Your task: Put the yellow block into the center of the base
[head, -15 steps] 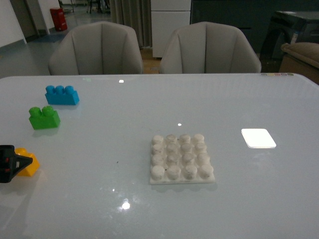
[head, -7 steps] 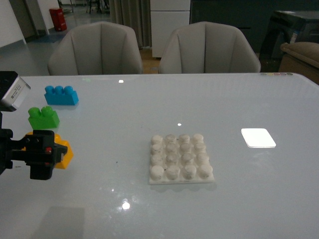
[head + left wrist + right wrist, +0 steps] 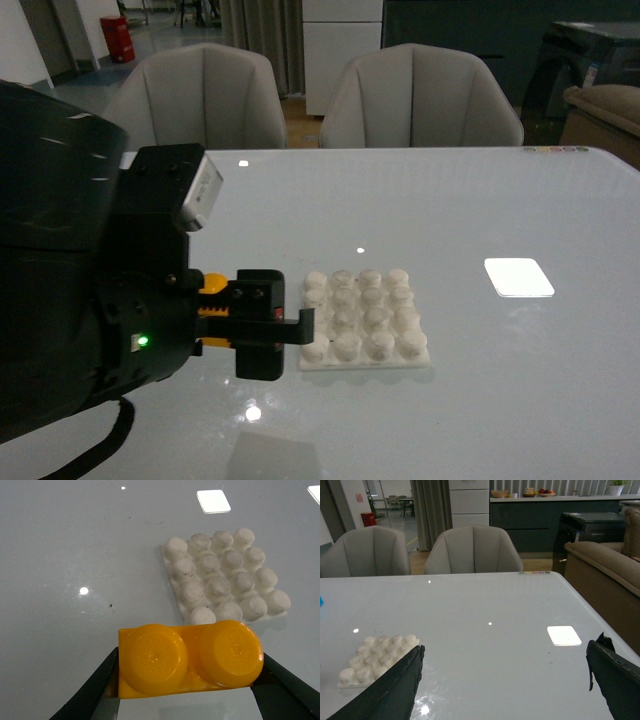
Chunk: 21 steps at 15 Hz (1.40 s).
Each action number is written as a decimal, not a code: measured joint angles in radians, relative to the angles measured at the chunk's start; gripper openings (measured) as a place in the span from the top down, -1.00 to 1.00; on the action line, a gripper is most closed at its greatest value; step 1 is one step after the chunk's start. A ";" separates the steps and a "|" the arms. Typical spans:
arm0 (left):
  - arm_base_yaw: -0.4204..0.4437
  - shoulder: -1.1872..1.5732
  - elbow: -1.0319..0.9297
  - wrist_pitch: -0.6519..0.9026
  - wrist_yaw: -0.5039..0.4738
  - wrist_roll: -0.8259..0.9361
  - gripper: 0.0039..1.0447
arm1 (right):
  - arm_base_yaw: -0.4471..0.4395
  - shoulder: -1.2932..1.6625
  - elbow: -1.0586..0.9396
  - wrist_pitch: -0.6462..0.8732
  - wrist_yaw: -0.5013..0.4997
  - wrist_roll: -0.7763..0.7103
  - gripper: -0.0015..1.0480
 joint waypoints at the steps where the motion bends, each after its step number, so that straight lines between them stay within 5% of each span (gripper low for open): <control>1: -0.024 0.033 0.037 -0.001 -0.019 -0.021 -0.24 | 0.000 0.000 0.000 0.000 0.000 0.000 -0.88; 9: -0.170 0.267 0.312 -0.099 -0.076 -0.110 -0.24 | 0.000 0.000 0.000 0.000 0.000 0.000 -0.88; 15: -0.166 0.445 0.549 -0.200 -0.153 -0.179 -0.23 | 0.000 0.000 0.000 0.000 0.000 0.000 -0.88; 21: -0.167 0.474 0.562 -0.214 -0.159 -0.188 -0.23 | 0.000 0.000 0.000 0.000 0.000 0.000 -0.88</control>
